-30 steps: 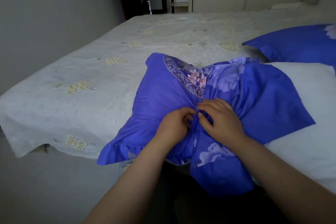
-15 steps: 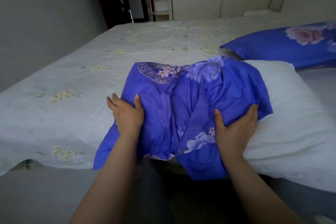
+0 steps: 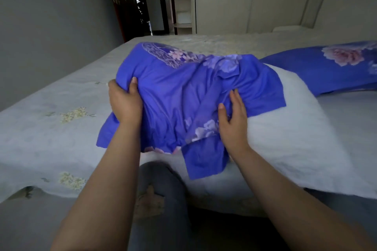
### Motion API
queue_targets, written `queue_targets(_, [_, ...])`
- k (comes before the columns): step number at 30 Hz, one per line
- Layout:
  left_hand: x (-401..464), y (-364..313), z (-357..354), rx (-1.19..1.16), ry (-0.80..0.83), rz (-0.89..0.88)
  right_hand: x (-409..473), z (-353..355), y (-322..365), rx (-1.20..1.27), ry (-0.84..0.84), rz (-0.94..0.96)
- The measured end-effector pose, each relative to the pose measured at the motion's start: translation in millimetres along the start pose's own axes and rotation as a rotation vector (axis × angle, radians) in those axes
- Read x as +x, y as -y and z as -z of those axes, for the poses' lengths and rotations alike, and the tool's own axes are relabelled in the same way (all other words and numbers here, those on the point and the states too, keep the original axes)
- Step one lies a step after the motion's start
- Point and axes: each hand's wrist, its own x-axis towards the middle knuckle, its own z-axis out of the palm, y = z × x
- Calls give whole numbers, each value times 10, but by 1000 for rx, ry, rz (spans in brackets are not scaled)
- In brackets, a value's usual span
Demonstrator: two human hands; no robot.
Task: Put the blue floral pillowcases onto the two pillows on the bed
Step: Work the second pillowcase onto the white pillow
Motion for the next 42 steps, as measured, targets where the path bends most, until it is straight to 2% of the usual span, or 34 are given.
queue_targets(2, [218,143,-53,296,114,9,127,-121,39,-101,73,11])
queue_targets(4, [190,382,-147,615,319,-146,80,-225,59,-181,-10,-47])
queue_targets(5, [76,503,-212,703,444,-249,-1,-251,47,-191,-73,-127])
queue_targets(7, [-164,706,-315,712,602,-358,-157,-317,74,-118,-84,-385])
queue_targets(8, [-247,774,-352,672,627,-373,-217,-360,105,-100,-23,-504])
queue_targets(9, [-299,789,-360,625,635,-370,-275,-398,132,-159,64,-538])
queue_targets(11, [-345,776,-360,520,665,-367,-309,-454,163,-387,129,-408])
queue_targets(13, [-370,745,-351,390,716,-401,-241,-447,181,-503,82,-214])
queue_targets(16, [-450,672,-311,364,807,-438,-57,-465,224,-513,152,-41])
queue_targets(18, [-510,659,-295,388,855,-411,20,-439,250,-360,168,-2])
queue_targets(20, [-569,624,-287,369,864,-413,112,-324,306,-167,63,-125])
queue_targets(23, [-581,643,-282,413,897,-423,306,-32,279,-40,-113,-319])
queue_targets(26, [-564,717,-273,546,961,-421,464,464,63,32,-301,-502])
queue_targets(30, [-558,782,-314,685,961,-487,425,947,-201,217,-523,-681])
queue_targets(32, [-604,785,-337,696,933,-514,298,995,-310,78,-489,-660])
queue_targets(35, [-609,815,-334,722,844,-556,273,1067,-483,-218,-324,-519])
queue_targets(37, [-612,817,-349,717,769,-571,472,1189,-417,-335,-384,-477])
queue_targets(38, [-631,793,-371,685,729,-558,600,1224,-353,-411,-382,-383])
queue_targets(40, [-681,743,-433,579,659,-504,820,1229,-226,-508,-163,-323])
queue_targets(42, [-678,702,-468,430,581,-451,898,1117,-258,-488,179,-486])
